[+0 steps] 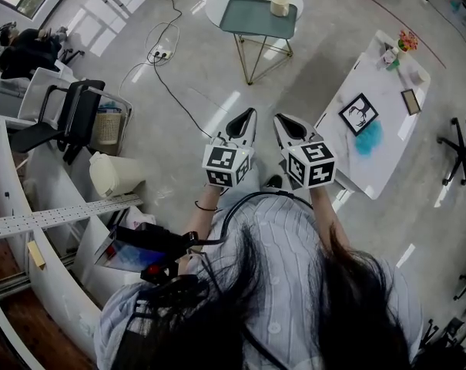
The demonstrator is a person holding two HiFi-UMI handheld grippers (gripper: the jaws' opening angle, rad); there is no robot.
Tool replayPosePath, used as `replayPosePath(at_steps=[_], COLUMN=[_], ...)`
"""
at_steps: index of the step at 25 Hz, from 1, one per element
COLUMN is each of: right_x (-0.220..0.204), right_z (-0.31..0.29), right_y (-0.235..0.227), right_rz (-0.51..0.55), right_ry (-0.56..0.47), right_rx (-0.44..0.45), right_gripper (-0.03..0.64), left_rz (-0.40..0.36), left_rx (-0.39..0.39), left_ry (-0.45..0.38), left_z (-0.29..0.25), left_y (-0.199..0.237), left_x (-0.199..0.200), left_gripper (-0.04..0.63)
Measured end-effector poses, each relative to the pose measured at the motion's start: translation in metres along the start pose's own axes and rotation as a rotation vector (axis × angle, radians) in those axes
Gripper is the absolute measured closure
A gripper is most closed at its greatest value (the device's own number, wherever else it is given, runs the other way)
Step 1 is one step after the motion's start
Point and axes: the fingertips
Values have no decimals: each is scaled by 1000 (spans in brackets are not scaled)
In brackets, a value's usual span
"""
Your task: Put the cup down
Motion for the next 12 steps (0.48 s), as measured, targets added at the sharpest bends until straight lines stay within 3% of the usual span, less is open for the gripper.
replayPosePath(at_steps=[12], right_x=[0], right_z=[-2], right_y=[-1], right_rz=[-1], right_ry=[10], right_rx=[-7], right_gripper=[580], left_rz=[12], left_rx=[-6], left_ry=[7], left_z=[-2], left_y=[0], left_x=[-4], left_gripper=[577])
Point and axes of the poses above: the fingertips, and each gripper's own axes: z backward along the fingers, y to its left, x out of its top, and after that the axes turned 11 degrees about -z, right-handed
